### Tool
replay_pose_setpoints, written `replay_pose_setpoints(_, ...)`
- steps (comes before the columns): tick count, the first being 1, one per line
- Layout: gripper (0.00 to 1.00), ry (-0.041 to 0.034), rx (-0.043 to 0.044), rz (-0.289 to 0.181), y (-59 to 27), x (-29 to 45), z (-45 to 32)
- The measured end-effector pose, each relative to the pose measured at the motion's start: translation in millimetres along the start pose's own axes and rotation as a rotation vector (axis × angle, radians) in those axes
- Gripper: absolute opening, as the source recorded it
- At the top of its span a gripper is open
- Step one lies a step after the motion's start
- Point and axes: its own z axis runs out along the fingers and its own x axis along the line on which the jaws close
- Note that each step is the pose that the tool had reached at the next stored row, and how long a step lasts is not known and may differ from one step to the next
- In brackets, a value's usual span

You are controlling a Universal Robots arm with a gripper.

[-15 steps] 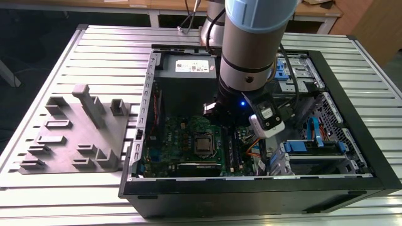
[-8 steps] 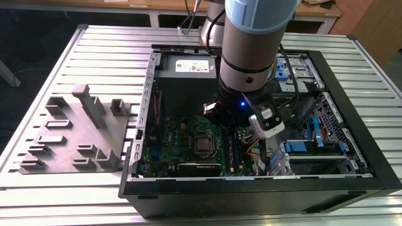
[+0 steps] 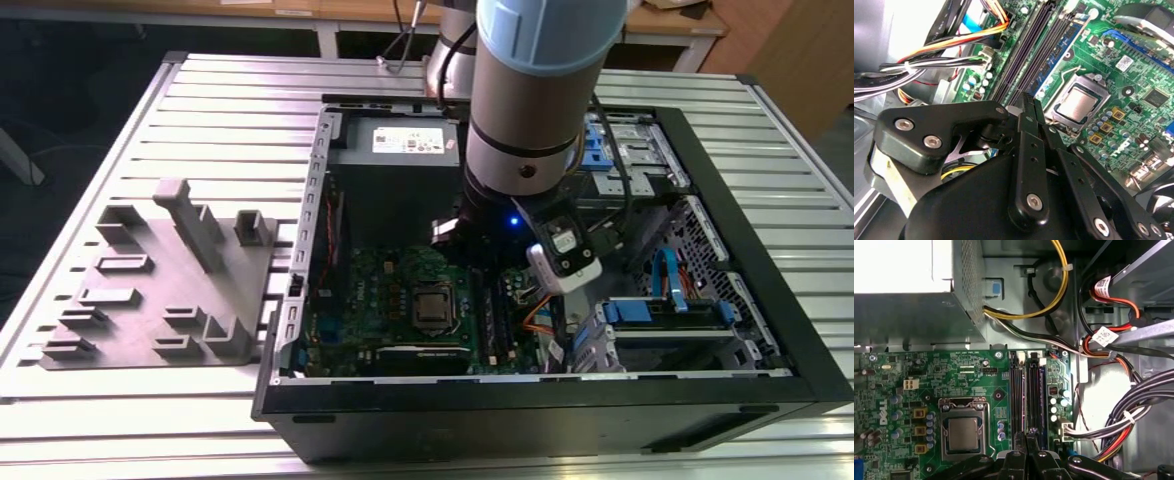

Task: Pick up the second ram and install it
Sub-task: 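Insert the second ram into the second slot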

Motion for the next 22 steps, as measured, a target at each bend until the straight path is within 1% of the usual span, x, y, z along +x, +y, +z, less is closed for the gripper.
replay_pose_setpoints(5, 0.09, 0.0001, -0.0002, -0.001, 0.6, -0.1, 4.3)
replay_pose_setpoints(12, 0.09, 0.0002, -0.0004, -0.006, 0.9, -5.6, 7.2)
replay_pose_setpoints(17, 0.09, 0.0006, -0.0026, -0.011, 0.8, -5.6, 9.3)
replay_pose_setpoints(22, 0.09, 0.0007, -0.004, -0.011, 0.8, -5.4, 9.4)
